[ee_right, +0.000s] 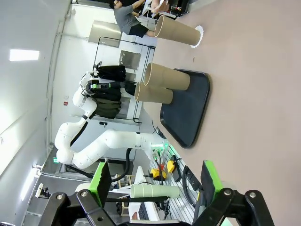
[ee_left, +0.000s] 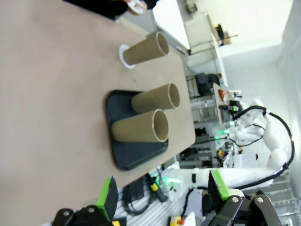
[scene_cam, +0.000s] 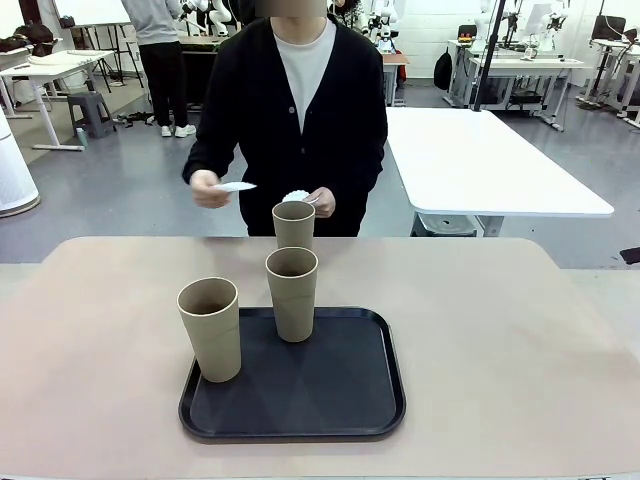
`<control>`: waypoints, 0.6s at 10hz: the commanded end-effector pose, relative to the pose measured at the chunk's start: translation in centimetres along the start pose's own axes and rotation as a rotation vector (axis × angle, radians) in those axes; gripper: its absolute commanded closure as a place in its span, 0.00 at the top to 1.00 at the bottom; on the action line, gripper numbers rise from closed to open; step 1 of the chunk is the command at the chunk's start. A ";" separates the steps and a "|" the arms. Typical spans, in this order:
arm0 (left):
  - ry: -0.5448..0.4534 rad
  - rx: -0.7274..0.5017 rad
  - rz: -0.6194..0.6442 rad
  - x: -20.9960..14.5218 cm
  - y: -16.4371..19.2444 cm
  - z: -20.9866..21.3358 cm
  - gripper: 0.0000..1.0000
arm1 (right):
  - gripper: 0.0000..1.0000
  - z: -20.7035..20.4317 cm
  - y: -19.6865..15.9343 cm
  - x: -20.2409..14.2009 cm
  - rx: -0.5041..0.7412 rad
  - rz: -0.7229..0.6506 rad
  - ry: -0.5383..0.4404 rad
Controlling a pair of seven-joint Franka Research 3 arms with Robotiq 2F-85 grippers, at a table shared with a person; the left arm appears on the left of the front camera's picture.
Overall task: Place coasters on the table and set cups on them.
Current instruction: Take one Reusable plastic cup from the Flat Tray and place it on a coaster set by the human.
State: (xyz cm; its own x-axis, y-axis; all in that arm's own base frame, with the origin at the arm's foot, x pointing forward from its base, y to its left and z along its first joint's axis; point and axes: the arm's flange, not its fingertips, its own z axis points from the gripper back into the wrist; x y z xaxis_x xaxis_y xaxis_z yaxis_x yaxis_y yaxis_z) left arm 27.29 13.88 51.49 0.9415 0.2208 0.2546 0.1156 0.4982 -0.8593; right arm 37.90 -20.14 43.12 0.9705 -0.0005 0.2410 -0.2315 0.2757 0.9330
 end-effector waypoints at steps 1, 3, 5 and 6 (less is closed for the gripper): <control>-0.009 -0.014 -0.020 0.0 0.1 0.1 1.00 | 1.00 0.2 0.1 0.3 0.006 0.003 0.008; -0.009 -0.014 -0.020 0.0 0.1 0.1 1.00 | 1.00 0.2 0.1 0.3 0.006 0.003 0.008; -0.009 -0.014 -0.020 0.0 0.1 0.1 1.00 | 1.00 0.2 0.1 0.3 0.006 0.003 0.008; -0.009 -0.014 -0.020 0.0 0.1 0.1 1.00 | 1.00 0.2 0.1 0.3 0.006 0.003 0.008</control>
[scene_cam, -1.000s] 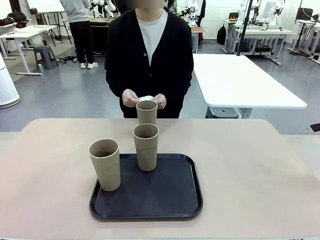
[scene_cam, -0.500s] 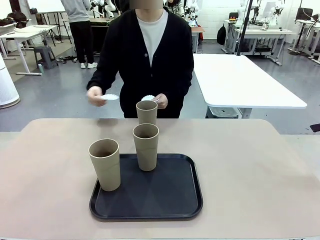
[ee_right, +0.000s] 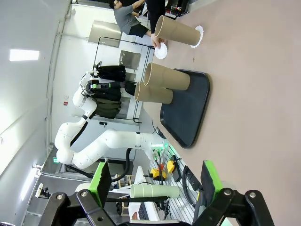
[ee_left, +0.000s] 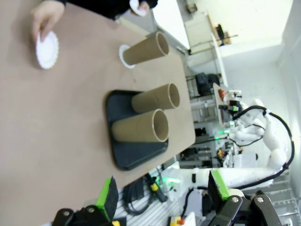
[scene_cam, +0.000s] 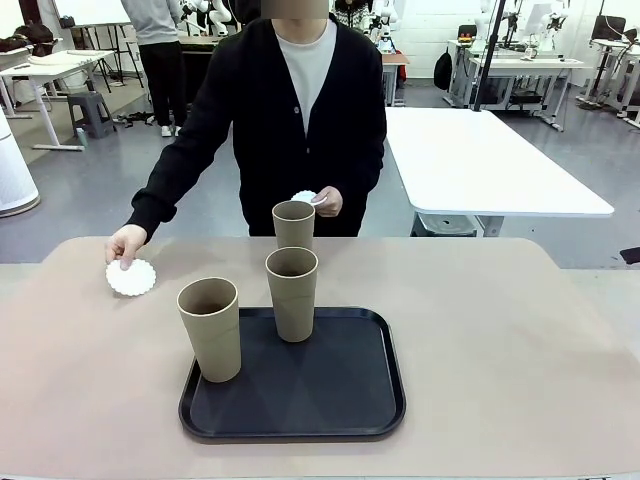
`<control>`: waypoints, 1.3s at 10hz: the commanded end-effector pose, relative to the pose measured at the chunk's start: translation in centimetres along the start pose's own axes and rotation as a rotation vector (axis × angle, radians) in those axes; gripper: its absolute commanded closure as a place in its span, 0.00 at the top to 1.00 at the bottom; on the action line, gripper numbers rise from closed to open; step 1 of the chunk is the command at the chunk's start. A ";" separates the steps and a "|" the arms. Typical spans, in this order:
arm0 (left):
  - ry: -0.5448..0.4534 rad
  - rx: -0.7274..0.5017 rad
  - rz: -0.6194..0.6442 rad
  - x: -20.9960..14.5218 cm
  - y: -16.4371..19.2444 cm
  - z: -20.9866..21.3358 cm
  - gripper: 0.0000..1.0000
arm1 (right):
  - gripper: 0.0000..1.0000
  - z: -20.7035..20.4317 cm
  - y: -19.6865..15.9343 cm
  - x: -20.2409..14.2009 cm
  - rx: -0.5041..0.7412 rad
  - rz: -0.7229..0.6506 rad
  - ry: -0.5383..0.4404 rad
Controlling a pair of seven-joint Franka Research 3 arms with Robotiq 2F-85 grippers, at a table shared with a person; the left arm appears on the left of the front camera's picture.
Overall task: Place coasters on the table and set cups on them.
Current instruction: Take one Reusable plastic cup from the Flat Tray and place it on a coaster set by the human.
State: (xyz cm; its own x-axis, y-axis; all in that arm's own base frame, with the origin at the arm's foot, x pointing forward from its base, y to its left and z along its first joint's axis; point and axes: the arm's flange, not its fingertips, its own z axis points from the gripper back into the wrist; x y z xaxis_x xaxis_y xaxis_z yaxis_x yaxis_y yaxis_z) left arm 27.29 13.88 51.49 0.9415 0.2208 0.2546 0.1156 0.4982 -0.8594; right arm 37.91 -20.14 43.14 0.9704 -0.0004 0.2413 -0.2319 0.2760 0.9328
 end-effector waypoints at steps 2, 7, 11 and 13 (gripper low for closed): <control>-0.009 -0.014 -0.020 0.0 0.1 0.1 1.00 | 1.00 0.2 0.1 0.3 0.007 0.002 0.008; -0.009 -0.014 -0.020 0.0 0.1 0.1 1.00 | 1.00 0.2 0.1 0.3 0.007 0.002 0.008; 0.136 0.066 -0.548 3.9 -0.1 -3.6 1.00 | 1.00 0.2 0.1 0.3 0.007 0.002 0.008; 0.279 0.053 -0.849 4.7 -3.1 -5.6 1.00 | 1.00 0.2 0.1 0.3 0.007 0.002 0.008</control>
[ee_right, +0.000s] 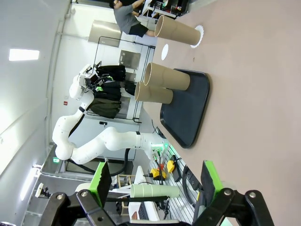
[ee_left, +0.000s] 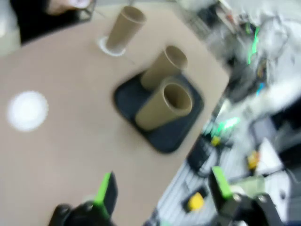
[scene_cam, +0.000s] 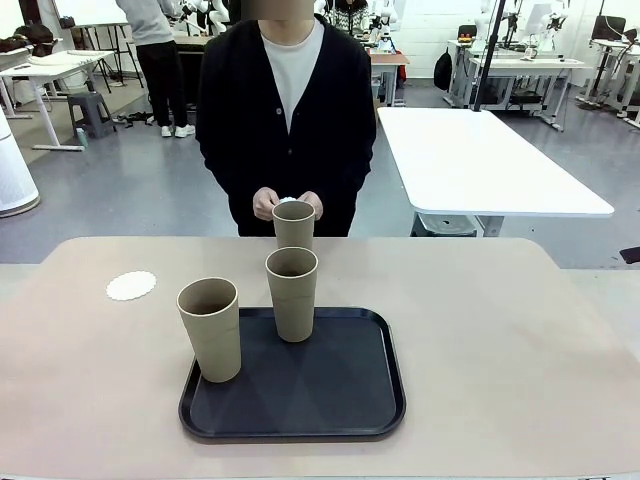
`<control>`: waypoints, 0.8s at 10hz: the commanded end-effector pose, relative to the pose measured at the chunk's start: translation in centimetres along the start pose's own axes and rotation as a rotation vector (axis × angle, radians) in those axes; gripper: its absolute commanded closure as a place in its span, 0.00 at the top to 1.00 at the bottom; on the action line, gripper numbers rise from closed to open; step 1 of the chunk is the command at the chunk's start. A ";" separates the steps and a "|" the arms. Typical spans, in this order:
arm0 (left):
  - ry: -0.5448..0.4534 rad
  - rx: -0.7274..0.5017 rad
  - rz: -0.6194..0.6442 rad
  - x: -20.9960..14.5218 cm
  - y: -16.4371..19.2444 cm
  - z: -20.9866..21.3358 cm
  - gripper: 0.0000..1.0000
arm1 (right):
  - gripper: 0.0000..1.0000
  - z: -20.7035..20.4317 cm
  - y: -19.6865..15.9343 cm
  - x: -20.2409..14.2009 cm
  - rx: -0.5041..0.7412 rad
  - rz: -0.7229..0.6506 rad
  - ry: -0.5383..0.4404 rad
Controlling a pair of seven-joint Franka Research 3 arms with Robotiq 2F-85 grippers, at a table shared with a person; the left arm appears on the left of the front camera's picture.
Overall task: Place coasters on the table and set cups on them.
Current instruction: Take one Reusable plastic cup from the Flat Tray and place it on a coaster set by the human.
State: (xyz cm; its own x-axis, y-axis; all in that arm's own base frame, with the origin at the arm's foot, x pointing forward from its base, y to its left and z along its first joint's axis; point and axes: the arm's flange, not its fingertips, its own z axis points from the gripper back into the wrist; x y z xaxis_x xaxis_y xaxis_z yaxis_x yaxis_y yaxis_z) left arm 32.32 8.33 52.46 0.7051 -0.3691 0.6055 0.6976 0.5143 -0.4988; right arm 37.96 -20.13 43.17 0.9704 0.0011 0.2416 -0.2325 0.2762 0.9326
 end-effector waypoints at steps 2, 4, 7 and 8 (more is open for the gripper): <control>0.135 0.012 -0.399 2.2 -2.0 -1.7 1.00 | 1.00 0.2 0.1 0.2 0.007 0.002 0.007; 0.252 0.088 -0.597 2.9 -4.4 -4.7 1.00 | 1.00 0.2 0.1 0.2 0.007 0.002 0.007; 0.329 0.106 -0.723 3.9 -5.8 -9.2 1.00 | 1.00 0.2 0.1 0.2 0.007 0.002 0.007; 0.347 0.101 -0.742 3.7 -6.3 -10.1 1.00 | 1.00 0.2 0.1 0.2 0.007 0.002 0.007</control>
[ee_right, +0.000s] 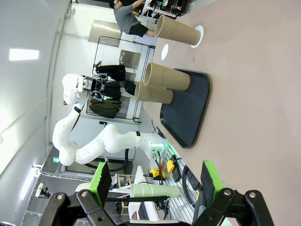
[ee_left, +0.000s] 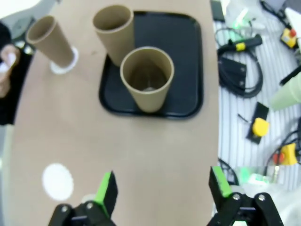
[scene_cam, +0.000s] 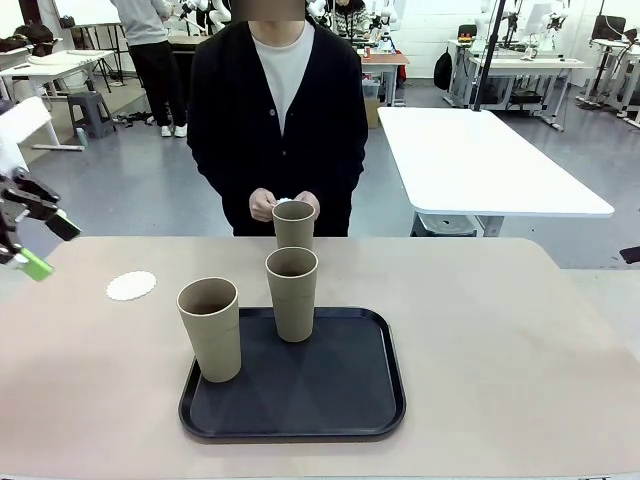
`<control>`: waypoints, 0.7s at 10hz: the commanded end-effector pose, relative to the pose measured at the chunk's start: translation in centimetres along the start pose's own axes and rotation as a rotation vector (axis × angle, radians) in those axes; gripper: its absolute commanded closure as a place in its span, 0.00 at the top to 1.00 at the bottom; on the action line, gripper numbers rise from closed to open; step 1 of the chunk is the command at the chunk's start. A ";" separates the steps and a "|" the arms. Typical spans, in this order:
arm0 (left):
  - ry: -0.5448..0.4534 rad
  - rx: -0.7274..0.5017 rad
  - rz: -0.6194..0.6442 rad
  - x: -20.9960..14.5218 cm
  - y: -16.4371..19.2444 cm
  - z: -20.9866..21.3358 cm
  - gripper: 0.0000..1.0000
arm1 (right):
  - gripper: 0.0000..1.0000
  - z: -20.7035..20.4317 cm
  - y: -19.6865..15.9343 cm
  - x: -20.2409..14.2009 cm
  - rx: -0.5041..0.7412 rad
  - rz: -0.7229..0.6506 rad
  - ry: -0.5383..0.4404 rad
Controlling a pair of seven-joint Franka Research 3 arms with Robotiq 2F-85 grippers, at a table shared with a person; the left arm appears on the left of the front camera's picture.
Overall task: Place coasters on the table and set cups on them.
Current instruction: Take one Reusable plastic cup from the Flat Tray and place it on a coaster set by the human.
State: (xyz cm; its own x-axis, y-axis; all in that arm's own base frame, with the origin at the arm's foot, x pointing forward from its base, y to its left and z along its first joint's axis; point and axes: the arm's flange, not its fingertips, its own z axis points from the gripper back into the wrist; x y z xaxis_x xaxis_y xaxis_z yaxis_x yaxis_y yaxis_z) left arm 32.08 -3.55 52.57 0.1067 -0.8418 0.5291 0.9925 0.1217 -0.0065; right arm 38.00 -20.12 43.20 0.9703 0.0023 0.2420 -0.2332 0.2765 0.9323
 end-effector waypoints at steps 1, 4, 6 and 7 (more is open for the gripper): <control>0.004 0.040 -0.050 0.1 -0.5 -1.5 1.00 | 1.00 0.2 0.1 0.2 0.007 0.001 0.006; 0.000 0.000 0.000 0.0 0.0 0.0 1.00 | 1.00 0.2 0.1 0.2 0.007 0.001 0.006; -0.012 0.011 -0.011 0.0 0.0 -0.5 1.00 | 1.00 0.2 0.1 0.2 0.007 0.001 0.006; -0.050 -0.003 -0.030 -0.4 0.9 -0.7 1.00 | 1.00 0.2 0.1 0.2 0.007 0.001 0.006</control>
State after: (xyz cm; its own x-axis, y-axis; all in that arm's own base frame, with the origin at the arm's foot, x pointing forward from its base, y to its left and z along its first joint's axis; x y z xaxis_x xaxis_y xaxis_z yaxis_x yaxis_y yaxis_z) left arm 32.24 -3.51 52.08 0.0986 -0.8310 0.5475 0.9927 0.1206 0.0042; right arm 38.00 -20.13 43.20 0.9703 0.0021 0.2420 -0.2331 0.2766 0.9323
